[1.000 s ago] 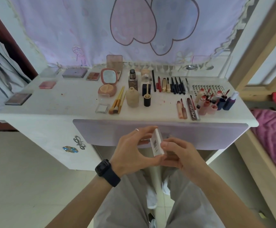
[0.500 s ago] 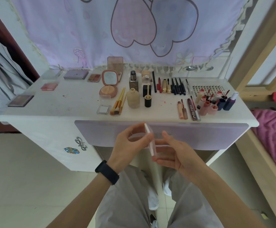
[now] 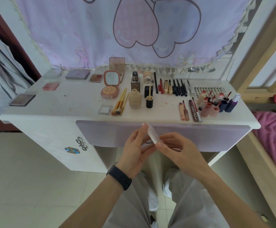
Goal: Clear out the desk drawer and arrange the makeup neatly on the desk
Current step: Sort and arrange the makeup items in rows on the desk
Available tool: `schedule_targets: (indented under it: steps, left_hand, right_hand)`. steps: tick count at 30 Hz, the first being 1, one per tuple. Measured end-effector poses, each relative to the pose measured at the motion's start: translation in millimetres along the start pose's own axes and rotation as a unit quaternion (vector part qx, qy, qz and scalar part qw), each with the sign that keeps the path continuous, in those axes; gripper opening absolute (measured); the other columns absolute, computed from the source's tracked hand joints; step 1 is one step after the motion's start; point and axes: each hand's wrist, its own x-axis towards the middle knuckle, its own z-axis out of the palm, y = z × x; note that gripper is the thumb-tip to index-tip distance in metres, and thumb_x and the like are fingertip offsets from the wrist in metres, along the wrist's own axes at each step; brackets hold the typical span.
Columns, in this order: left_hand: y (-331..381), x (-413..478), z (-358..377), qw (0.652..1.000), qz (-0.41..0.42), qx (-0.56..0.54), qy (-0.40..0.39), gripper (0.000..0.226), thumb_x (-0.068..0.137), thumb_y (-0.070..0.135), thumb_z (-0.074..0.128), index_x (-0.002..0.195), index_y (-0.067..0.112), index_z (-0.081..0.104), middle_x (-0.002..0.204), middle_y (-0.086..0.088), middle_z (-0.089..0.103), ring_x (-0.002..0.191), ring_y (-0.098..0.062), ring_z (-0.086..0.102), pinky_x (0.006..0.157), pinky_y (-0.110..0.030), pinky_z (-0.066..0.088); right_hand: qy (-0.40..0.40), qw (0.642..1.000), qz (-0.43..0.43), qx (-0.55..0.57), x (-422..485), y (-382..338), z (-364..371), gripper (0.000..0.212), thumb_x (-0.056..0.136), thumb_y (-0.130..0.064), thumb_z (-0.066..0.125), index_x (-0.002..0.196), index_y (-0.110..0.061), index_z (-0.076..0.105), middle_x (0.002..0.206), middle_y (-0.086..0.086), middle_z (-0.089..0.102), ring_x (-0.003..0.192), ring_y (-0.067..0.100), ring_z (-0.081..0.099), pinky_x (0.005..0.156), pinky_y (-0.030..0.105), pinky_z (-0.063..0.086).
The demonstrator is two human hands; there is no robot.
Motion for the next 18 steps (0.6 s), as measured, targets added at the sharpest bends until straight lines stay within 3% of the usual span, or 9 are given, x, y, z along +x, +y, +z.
schedule_targets:
  steps: [3,12,15,18]
  left_hand:
    - [-3.7,-1.5,3.6,1.000,0.006,0.019,-0.014,0.050,0.092,0.045,0.064,0.129,0.012,0.060,0.117,-0.019,0.070,0.105,-0.038,0.070,0.082,-0.037,0.060]
    - [-13.8,4.1,-1.9,0.999,-0.029,-0.040,-0.016,0.034,0.103,0.028,0.049,0.126,0.009,0.064,0.117,-0.020,0.071,0.106,-0.034,0.070,0.078,-0.034,0.061]
    - [-13.8,6.4,-11.8,0.999,-0.029,-0.046,-0.007,0.032,0.104,0.025,0.048,0.130,0.012,0.061,0.119,-0.017,0.071,0.105,-0.032,0.071,0.074,-0.032,0.061]
    - [-12.9,6.6,-24.8,0.999,-0.028,-0.041,0.012,0.030,0.102,0.018,0.052,0.131,0.019,0.059,0.117,-0.015,0.072,0.101,-0.029,0.072,0.071,-0.032,0.062]
  right_hand:
    - [0.014,1.000,0.000,-0.013,-2.4,2.1,-1.0,0.054,0.068,-0.081,0.069,0.108,-0.044,0.068,0.105,-0.021,0.073,0.100,-0.004,0.068,0.091,0.023,0.054]
    - [0.120,0.988,-0.023,-0.098,-0.9,-1.2,-2.3,0.048,0.077,-0.085,0.050,0.104,-0.051,0.071,0.091,-0.032,0.072,0.087,-0.012,0.067,0.076,0.012,0.055]
    - [0.093,0.994,0.026,0.056,4.0,-5.6,-8.0,0.030,0.080,-0.076,0.058,0.094,-0.054,0.071,0.091,-0.017,0.077,0.084,0.003,0.074,0.072,0.018,0.058]
    - [0.055,0.969,0.096,0.222,5.7,-12.2,-11.1,0.035,0.082,-0.064,0.069,0.096,-0.034,0.079,0.095,0.008,0.079,0.088,0.025,0.076,0.071,0.025,0.061]
